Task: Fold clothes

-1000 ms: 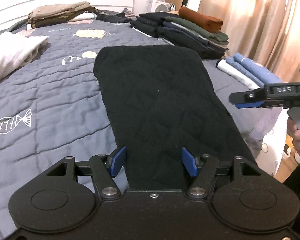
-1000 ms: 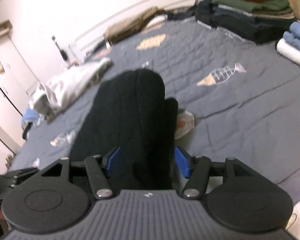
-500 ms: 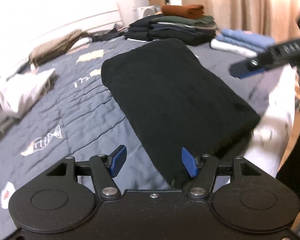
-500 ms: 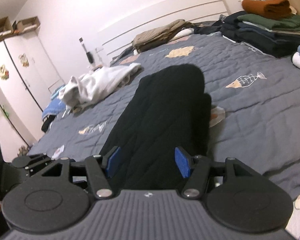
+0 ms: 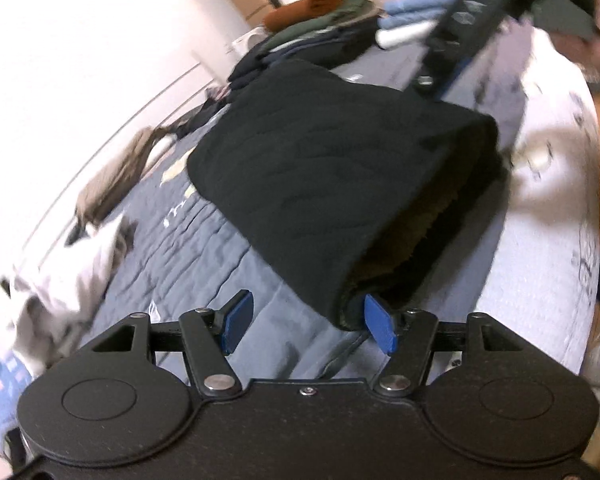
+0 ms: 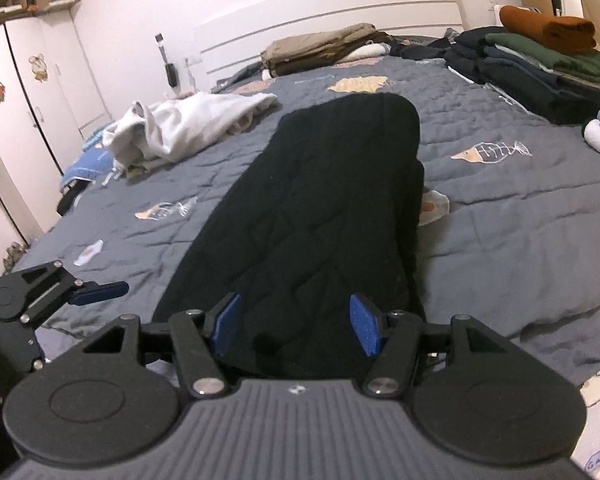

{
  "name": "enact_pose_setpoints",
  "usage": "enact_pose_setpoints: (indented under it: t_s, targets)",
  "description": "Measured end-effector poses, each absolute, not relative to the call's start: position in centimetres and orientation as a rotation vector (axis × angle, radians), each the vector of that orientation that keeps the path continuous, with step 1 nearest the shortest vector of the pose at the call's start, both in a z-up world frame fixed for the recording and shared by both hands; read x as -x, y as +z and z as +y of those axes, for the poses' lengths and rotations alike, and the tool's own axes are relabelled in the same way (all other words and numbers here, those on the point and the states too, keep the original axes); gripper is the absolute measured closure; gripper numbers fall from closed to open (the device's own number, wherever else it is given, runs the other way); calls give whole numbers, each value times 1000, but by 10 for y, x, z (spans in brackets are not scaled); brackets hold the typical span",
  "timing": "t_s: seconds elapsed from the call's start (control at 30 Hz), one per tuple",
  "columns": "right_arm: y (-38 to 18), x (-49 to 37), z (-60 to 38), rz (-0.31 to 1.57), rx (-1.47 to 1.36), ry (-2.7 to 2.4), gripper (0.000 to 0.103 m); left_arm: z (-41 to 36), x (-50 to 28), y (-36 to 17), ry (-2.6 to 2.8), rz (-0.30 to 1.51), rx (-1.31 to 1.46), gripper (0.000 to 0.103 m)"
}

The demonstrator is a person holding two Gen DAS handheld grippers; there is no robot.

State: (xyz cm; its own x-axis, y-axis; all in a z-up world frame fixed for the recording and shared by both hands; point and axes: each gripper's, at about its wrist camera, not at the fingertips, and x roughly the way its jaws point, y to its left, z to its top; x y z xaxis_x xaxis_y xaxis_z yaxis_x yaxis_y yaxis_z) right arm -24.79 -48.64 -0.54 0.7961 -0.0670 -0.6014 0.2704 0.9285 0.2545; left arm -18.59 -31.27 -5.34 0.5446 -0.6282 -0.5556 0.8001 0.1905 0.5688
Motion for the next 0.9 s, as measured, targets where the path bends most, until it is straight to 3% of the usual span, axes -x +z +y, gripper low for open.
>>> enact_pose_setpoints:
  t_s: [0.33, 0.5, 0.73, 0.9]
  targets:
    - [-23, 242, -488, 737, -239, -290, 43, -318, 186, -57, -1009, 198, -950, 42]
    - [-15, 250, -477, 689, -190, -216, 43, -321, 187, -57, -1018, 196, -950, 44]
    - [-12, 265, -425, 565, 169, -62, 42, -323, 185, -57, -1057, 237, -935, 61]
    - [-23, 264, -398, 560, 435, -21, 38, -322, 182, -55, -1067, 261, -913, 62]
